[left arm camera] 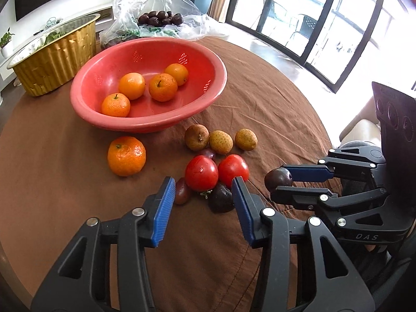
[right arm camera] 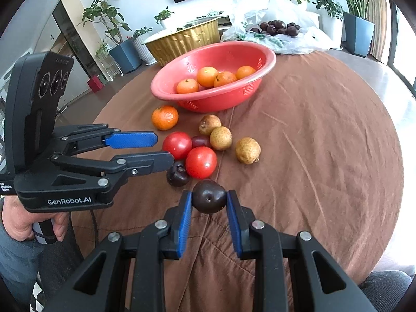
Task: Organize fruits
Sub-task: 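Close the right tool on a dark plum while the left tool approaches a red tomato, then close the left tool on a red tomato while the right tool holds the plum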
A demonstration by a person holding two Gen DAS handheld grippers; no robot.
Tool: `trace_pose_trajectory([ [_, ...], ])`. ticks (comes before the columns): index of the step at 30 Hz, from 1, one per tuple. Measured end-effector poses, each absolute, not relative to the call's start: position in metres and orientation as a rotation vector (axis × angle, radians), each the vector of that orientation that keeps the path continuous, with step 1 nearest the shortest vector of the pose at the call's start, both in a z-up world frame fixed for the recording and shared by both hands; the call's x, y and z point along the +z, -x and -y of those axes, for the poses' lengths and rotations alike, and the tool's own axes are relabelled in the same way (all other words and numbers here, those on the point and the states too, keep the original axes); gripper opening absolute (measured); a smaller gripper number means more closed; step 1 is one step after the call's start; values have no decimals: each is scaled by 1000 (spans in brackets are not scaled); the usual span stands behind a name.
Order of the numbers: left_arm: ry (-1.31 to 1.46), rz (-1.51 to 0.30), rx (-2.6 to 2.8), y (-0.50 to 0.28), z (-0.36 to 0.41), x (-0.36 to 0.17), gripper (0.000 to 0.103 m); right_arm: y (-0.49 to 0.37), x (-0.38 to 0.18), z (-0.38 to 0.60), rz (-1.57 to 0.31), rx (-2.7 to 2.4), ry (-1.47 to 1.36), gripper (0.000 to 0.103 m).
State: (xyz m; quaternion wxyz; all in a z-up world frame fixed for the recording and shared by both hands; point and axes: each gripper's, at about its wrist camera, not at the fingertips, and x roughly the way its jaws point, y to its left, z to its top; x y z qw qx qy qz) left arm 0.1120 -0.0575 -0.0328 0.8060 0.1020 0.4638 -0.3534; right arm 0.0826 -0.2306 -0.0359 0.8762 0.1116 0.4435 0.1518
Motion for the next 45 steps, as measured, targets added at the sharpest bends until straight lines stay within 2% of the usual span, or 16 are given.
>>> trace_pose_trajectory([
  [9, -231, -1005, -805, -119, 67, -34, 43, -84, -41, 232, -938, 318, -243, 29],
  [10, -234, -1004, -809, -118, 69, -35, 41, -85, -42, 232, -938, 319, -244, 29],
  [12, -232, -1006, -809, -120, 69, -36, 28, -85, -42, 232, -939, 318, -246, 29],
  [13, -222, -1008, -814, -121, 67, -36, 27, -85, -42, 232, -939, 317, -247, 29],
  [45, -168, -987, -783, -120, 49, -30, 27, -86, -42, 233, -939, 316, -253, 29],
])
